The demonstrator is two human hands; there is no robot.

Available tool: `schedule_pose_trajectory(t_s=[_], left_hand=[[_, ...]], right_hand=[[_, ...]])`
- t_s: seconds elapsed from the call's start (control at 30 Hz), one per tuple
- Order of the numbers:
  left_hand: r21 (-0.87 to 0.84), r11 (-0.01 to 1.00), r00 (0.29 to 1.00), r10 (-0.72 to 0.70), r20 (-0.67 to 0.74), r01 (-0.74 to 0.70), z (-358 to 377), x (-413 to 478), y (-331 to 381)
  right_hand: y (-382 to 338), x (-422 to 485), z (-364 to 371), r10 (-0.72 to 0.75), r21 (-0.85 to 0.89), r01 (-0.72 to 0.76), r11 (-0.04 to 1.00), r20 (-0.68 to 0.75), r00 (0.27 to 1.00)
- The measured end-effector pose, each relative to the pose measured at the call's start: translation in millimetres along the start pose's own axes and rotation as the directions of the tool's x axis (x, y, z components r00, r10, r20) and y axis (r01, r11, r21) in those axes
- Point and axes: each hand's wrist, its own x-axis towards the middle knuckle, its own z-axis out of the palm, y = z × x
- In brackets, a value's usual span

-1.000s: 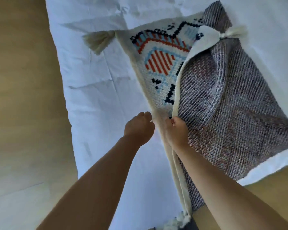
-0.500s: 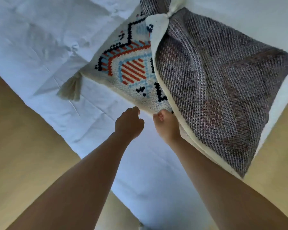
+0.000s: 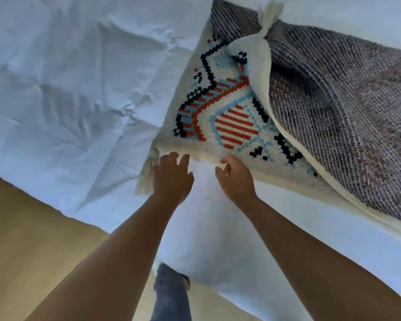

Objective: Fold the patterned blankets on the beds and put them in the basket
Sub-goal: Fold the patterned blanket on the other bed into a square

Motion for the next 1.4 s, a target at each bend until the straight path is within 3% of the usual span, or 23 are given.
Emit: schedule_pose_trajectory(t_s=[0.17, 0.23, 0.33, 0.4, 0.5, 0.6, 0.7, 0.83, 1.03, 1.17, 1.27, 1.4], left_hand=[[-0.179, 0.983, 0.999, -0.046, 0.023, 0.050, 2, 42, -37], [-0.139, 0.990, 0.998, -0.014, 0.056, 0.021, 6, 53, -44], [0.018, 0.989, 0.984, 0.144, 0.104, -0.147, 6, 60, -67], [0.180, 0.914, 0.930, 0.366, 0.023, -0.364, -2, 64, -94], [0.432, 0.771, 0.848, 0.529, -0.027, -0.467, -19, 68, -134], [0.435, 0.734, 0.817, 0.576, 0.007, -0.521, -24, 64, -164], [0.415, 0.753, 0.848, 0.522, 0.094, -0.510, -26, 60, -155], [0.291, 0.874, 0.921, 0.369, 0.129, -0.390, -34, 74, -106], [0.091, 0.930, 0.934, 0.358, 0.006, -0.357, -59, 121, 5], [0.087, 0.923, 0.925, 0.379, -0.033, -0.375, -77, 168, 84], [0.035, 0.943, 0.942, 0.332, -0.048, -0.331, -84, 206, 135], [-0.017, 0.978, 0.978, 0.209, -0.003, -0.209, -81, 249, 173]], right_hand=[[-24, 29, 48, -0.212, -0.361, 0.189, 0.913, -0.023, 0.977], [-32, 43, 63, -0.292, -0.499, 0.241, 0.832, -0.026, 0.956], [-42, 54, 79, -0.261, -0.602, 0.212, 0.770, 0.006, 0.965], [-50, 54, 89, -0.251, -0.629, 0.227, 0.743, 0.052, 0.967], [-71, 47, 110, -0.271, -0.577, 0.285, 0.766, 0.113, 0.956], [-86, 36, 130, -0.258, -0.537, 0.292, 0.792, 0.140, 0.956], [-87, 34, 131, -0.176, -0.501, 0.209, 0.840, 0.112, 0.978], [-82, 42, 92, -0.152, -0.341, 0.178, 0.923, 0.101, 0.983], [-47, 75, -24, -0.029, -0.243, -0.040, 0.969, -0.275, 0.961], [-24, 106, -75, -0.010, -0.209, -0.074, 0.975, -0.375, 0.927], [-16, 136, -96, 0.052, -0.162, -0.118, 0.980, -0.366, 0.929], [-12, 170, -98, 0.092, -0.040, -0.102, 0.994, -0.188, 0.978]])
